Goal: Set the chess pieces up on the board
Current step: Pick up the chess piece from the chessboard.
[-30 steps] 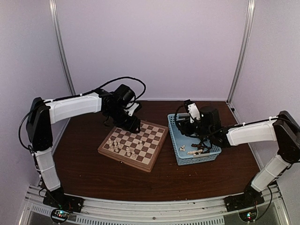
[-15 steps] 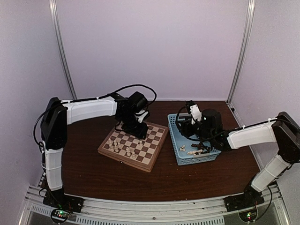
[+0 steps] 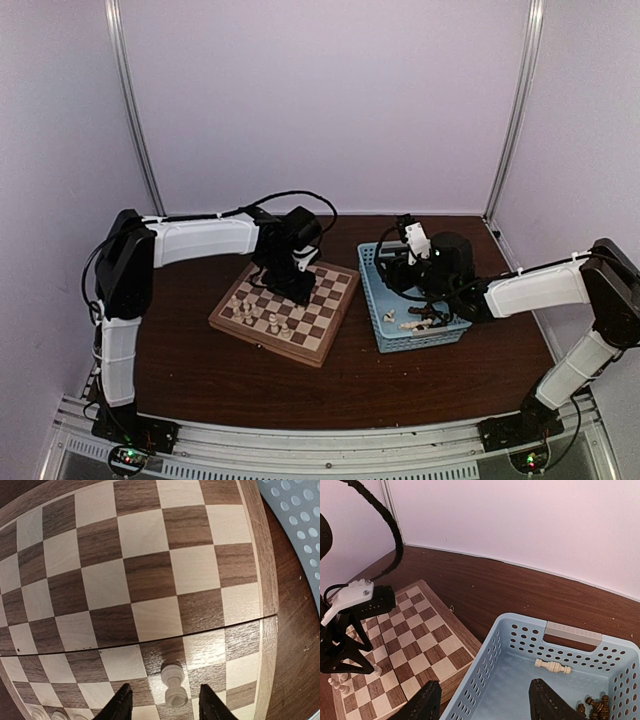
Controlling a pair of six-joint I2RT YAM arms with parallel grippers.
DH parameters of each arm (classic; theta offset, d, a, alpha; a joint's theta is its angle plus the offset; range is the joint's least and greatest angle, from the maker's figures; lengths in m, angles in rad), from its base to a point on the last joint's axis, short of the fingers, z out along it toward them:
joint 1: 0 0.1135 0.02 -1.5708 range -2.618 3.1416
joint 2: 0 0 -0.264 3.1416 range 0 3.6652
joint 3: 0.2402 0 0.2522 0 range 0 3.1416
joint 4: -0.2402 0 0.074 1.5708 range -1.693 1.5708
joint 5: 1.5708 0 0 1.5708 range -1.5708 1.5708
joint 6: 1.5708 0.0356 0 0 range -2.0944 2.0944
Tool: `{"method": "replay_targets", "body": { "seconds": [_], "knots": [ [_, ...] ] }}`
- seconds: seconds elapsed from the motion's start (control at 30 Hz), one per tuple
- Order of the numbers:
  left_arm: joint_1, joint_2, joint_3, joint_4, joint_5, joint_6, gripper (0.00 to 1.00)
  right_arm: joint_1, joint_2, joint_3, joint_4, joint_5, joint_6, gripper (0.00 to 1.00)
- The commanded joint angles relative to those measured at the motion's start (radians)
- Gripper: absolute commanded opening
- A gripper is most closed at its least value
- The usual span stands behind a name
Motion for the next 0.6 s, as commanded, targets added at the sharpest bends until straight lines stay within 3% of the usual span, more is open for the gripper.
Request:
{"method": "replay_targets", "body": {
  "seconds": [0.0,0.5,0.57],
  "knots": [
    [-0.008,0.021,0.018,-0.006,-0.013,-0.01,0.43,0.001,-0.007,-0.001,0.026,0.017,-0.003,0.63],
    [-0.008,0.036,0.015,-0.006,0.007,-0.004,0.25,0.0,0.003,0.009,0.014,0.017,-0.008,0.64],
    [-0.008,0.036,0.014,-0.005,0.009,-0.002,0.17,0.0,0.003,0.01,0.013,0.017,-0.009,0.63]
  ]
}}
